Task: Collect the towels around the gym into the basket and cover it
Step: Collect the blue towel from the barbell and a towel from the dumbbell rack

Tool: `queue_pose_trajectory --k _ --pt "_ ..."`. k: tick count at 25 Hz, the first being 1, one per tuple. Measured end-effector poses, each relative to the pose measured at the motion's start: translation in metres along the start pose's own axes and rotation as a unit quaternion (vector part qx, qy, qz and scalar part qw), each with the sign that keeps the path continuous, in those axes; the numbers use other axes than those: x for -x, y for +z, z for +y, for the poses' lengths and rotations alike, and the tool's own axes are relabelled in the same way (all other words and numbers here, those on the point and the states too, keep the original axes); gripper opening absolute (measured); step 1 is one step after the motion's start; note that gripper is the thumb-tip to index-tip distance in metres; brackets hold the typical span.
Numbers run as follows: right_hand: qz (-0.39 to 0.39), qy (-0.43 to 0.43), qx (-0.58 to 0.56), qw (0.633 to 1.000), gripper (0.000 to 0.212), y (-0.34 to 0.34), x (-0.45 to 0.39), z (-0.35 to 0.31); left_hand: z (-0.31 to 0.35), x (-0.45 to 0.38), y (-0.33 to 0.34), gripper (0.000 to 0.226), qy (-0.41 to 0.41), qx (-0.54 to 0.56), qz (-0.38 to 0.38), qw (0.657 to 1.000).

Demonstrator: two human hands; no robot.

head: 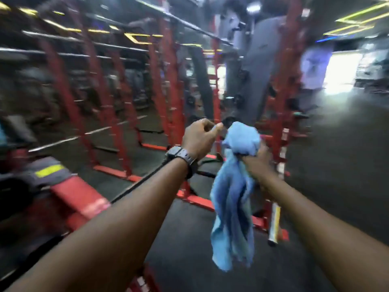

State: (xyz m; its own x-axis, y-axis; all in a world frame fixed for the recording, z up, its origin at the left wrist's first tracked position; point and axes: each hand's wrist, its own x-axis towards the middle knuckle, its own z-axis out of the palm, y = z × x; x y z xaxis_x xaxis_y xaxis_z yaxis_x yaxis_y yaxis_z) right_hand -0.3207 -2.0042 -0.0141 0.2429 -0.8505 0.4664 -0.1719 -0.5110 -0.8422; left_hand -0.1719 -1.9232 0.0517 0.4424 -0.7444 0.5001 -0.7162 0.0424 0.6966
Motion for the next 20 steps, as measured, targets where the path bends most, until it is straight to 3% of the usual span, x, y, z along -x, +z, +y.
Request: queue_pose_trajectory --k 4,7,14,20 --pt "-0.053 -0.106 0.055 0.991 0.050 0.078 0.012 -0.106 -0.036 0.036 -0.164 0.031 -0.080 -0.071 0.114 0.988" --pt "-0.108 -0.128 0.044 0.985 0.063 0.160 0.037 -0.173 -0.082 0.076 -0.263 0.027 -0.142 -0.100 0.193 0.966" --pt "-0.193 -0.117 -0.028 0.974 0.060 0.351 0.087 -0.254 -0.198 0.145 -0.433 0.025 -0.244 -0.138 0.287 0.916" --pt "-0.253 -0.119 -0.078 0.957 0.054 0.494 0.119 -0.284 -0.310 0.158 -0.526 0.022 -0.314 -0.153 0.360 0.865"
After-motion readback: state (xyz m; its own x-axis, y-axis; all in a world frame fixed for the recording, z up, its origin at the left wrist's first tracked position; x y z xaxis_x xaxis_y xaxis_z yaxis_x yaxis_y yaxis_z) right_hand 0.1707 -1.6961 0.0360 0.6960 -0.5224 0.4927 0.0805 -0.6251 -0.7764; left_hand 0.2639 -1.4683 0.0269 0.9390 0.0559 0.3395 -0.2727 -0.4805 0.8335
